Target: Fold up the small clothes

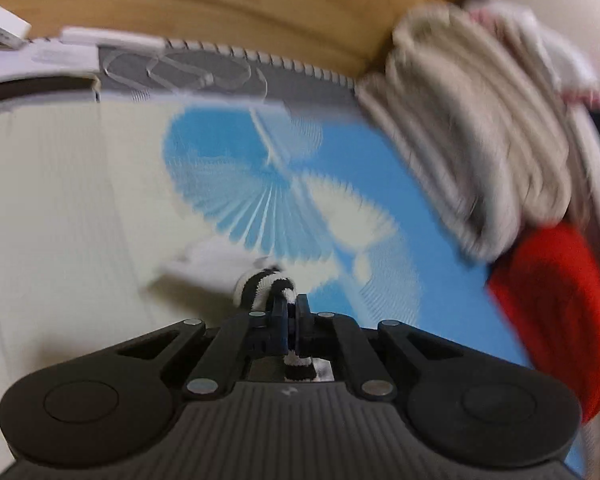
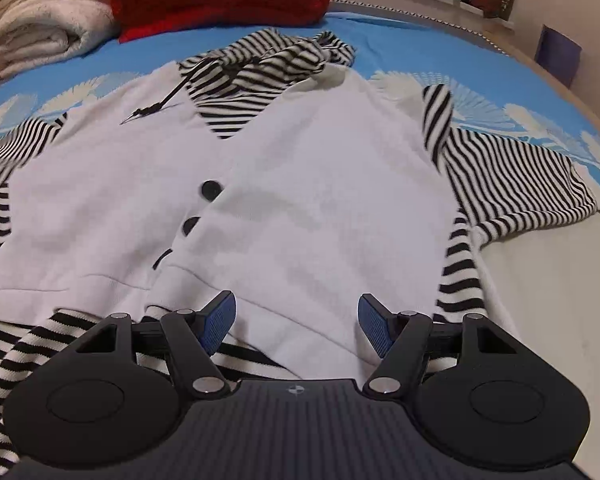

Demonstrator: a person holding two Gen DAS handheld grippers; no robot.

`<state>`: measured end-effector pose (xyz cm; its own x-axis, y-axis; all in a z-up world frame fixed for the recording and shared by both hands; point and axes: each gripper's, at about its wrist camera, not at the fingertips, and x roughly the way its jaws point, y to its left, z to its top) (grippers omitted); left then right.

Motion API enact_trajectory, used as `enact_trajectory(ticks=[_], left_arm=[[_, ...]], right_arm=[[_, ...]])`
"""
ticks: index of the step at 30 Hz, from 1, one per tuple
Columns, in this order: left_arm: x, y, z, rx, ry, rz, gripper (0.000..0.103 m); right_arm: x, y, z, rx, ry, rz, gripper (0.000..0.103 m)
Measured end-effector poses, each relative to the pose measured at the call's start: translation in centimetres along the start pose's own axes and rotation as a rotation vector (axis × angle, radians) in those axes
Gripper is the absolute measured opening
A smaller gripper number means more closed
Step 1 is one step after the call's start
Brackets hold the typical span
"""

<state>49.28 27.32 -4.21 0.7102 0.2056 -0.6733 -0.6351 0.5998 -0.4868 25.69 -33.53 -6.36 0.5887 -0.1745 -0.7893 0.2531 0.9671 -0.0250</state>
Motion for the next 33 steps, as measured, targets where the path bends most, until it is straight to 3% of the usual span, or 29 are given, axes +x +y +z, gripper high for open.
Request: enact_trajectory(ticks=[2,5,8,10,14,16,17,18,19,20,21,22,25,29,33], left_arm=[[-2.5,-1.9,-0.3,-0.012,-0.038,-0.063,0.003],[-5.7,-7.1,-5.1,0.061,-0.051,-0.175,0.003],[-8.2,-13.1,-14.2,0.208,0.014,-0.300,0.003],[-9.9,-17.0,-22.1,0.371,0.070,-0.387,0.003],[-13.4,-21.9,-37.5,0.685,0.199,-0.489,0.003],[-15.1,-23.8,-45.6,0.973,0.272,-0.514,0.004],[-15.9,-24.3,-49.3,1.145,0.256,-0.490,0.008],[-16.6,-24.4,-53.1,1.324,0.222,-0.455,0.025],[-17.0,-24.1,-55.4,1.422,0.196,-0.419,0.036],[-17.5,-23.5,-56.9,1.480,0.173,-0.404,0.067],[-17.9,-22.9,-57.3,1.484,0.148,-0.403,0.092],[-18.4,-22.2,-56.9,1.461,0.119,-0.404,0.100],[-19.6,-21.4,-52.6,1.366,0.120,-0.422,0.103],[-21.6,-20.4,-45.1,1.267,0.077,-0.359,0.103],[-28.1,-21.0,-37.9,1.138,0.011,-0.396,0.103]], right_arm=[[-0.6,-0.8,0.0,0.018,-0.011,0.006,0.069],[-1.5,-2.0,0.0,0.040,-0.036,0.011,0.069],[-2.2,-3.1,-0.2,0.057,-0.052,0.008,0.069],[-2.4,-3.7,-0.4,0.061,-0.049,0.004,0.069],[-2.9,-5.1,-0.9,0.088,-0.034,0.007,0.069],[-3.3,-5.9,-1.1,0.113,-0.030,0.029,0.069],[-3.6,-6.3,-1.2,0.127,-0.035,0.045,0.069],[-4.0,-6.9,-1.2,0.138,-0.046,0.059,0.069],[-4.3,-7.2,-1.3,0.141,-0.056,0.060,0.069],[-4.6,-7.6,-1.4,0.144,-0.067,0.056,0.069],[-4.8,-8.1,-1.4,0.154,-0.065,0.053,0.069],[-5.0,-8.7,-1.4,0.154,-0.064,0.059,0.070],[-5.6,-10.5,-1.7,0.198,-0.081,0.071,0.069],[-6.7,-12.7,-2.0,0.264,-0.115,0.103,0.069],[-7.5,-14.1,-2.5,0.324,-0.140,0.112,0.069]])
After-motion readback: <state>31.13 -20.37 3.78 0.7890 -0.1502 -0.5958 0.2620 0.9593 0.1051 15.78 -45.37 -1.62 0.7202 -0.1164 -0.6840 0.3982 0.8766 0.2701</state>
